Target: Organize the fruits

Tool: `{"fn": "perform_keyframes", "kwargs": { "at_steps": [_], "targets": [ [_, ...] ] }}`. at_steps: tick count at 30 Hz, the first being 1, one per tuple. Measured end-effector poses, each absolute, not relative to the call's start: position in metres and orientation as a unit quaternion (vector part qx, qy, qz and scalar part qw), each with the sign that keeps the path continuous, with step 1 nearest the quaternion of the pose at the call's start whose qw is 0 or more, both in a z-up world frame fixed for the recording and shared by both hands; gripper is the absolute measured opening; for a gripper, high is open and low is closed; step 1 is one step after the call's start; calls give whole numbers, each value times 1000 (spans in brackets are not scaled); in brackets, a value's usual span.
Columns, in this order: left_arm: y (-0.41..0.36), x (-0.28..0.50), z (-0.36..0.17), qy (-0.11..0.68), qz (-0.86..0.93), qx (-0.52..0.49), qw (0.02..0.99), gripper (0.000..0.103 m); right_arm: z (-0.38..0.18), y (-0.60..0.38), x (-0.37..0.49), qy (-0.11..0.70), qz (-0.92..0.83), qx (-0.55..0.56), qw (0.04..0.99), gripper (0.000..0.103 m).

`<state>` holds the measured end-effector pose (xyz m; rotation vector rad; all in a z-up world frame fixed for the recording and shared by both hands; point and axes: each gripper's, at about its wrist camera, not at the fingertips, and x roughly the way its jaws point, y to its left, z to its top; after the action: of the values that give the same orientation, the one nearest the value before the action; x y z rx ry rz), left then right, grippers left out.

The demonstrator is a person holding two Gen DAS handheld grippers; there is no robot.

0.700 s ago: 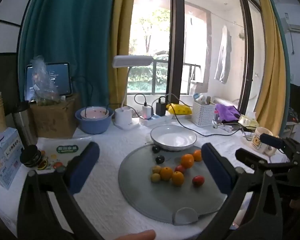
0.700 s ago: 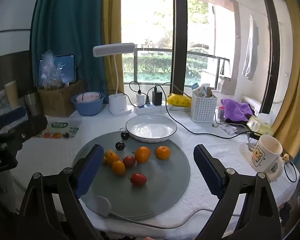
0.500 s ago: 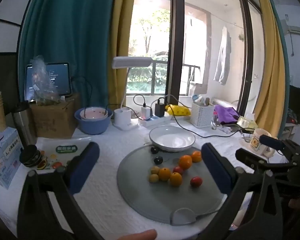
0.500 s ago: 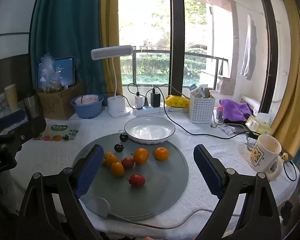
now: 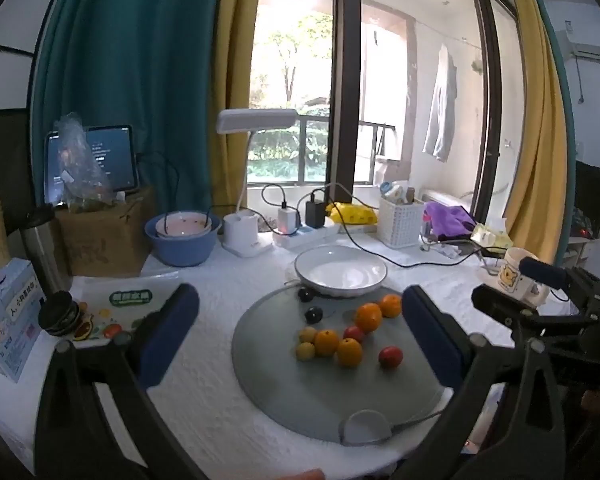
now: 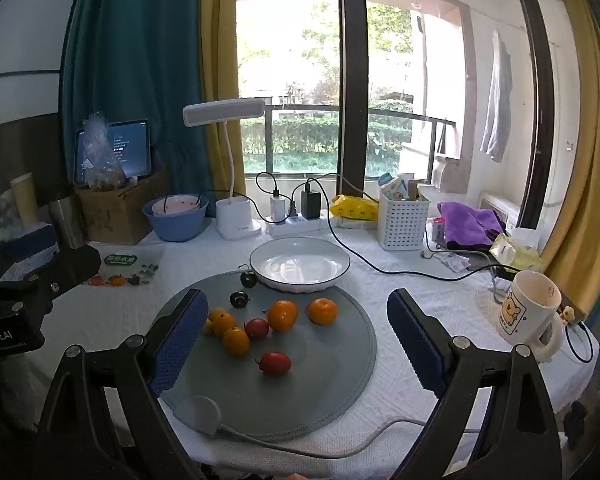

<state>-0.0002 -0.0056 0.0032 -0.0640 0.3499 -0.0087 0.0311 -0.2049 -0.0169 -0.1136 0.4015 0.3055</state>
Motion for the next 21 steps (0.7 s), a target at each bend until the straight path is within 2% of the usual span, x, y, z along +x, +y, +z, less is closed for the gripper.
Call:
{"fn": "perform_keyframes", "kwargs": {
  "at_steps": [21],
  "targets": [
    [-4, 0, 3, 177, -12, -35, 983, 102, -17, -205, 30, 198, 152, -57, 967, 94]
  ]
}}
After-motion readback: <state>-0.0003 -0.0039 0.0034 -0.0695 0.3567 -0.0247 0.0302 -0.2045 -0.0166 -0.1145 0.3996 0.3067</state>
